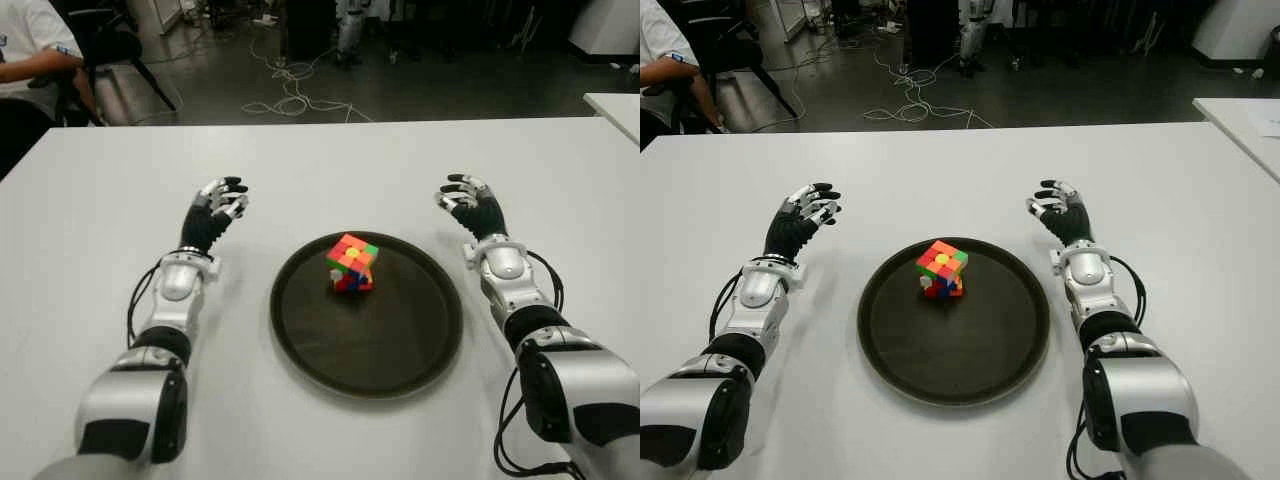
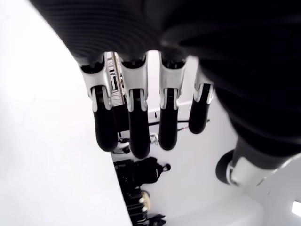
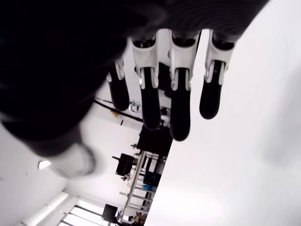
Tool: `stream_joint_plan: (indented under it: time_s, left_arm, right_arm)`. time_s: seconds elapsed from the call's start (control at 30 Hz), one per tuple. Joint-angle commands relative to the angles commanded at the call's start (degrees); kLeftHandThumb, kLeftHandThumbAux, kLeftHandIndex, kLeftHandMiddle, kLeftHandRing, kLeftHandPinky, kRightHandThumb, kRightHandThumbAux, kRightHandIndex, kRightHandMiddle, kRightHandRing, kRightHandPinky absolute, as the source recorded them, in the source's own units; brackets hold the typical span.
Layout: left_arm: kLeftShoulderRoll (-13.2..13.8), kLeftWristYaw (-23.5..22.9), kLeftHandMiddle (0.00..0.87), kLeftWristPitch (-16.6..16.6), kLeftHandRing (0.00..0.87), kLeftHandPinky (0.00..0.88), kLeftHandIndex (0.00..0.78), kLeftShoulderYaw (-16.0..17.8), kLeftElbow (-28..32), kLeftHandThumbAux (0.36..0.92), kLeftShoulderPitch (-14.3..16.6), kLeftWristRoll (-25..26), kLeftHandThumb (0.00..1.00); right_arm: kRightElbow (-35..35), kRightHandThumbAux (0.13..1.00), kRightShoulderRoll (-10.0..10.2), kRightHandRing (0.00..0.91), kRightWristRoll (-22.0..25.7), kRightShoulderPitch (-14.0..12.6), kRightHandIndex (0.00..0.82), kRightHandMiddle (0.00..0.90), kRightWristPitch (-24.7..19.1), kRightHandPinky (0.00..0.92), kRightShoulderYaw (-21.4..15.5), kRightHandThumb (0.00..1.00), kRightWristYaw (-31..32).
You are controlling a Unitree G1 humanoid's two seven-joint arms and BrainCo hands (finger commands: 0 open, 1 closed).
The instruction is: Pick up the Rubik's Cube and put it in the plate
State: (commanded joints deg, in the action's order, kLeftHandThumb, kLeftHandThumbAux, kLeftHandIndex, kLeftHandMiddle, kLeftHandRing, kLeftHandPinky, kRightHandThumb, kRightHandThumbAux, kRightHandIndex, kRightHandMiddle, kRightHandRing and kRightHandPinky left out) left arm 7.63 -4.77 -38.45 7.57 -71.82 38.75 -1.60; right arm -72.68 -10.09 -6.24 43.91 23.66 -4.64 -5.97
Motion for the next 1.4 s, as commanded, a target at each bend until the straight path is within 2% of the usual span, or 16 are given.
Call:
stream_joint_plan:
  time_s: [0.9,1.4]
  left_arm:
    - [0.1,0.4,0.280,0.1,0.293,0.329,0.240,-0.3,0.0,0.631,-0.1,-0.4,0.137]
    - [0.1,2.2,0.205,1.5,0.218,0.254,0.146,-0.4,0.0,0.606,0.2,-0.9,0.145]
  right_arm:
    - [0.2,0.724,0.4,0.392,0.4,-0.1,0.411,0.372,0.3,0.404,-0.6,0.677,-0.3]
    - [0.0,0.725,0.5,0.398,0.9,0.1,0.412,0.377,0.4,0.414,-1.2,0.678,0.1]
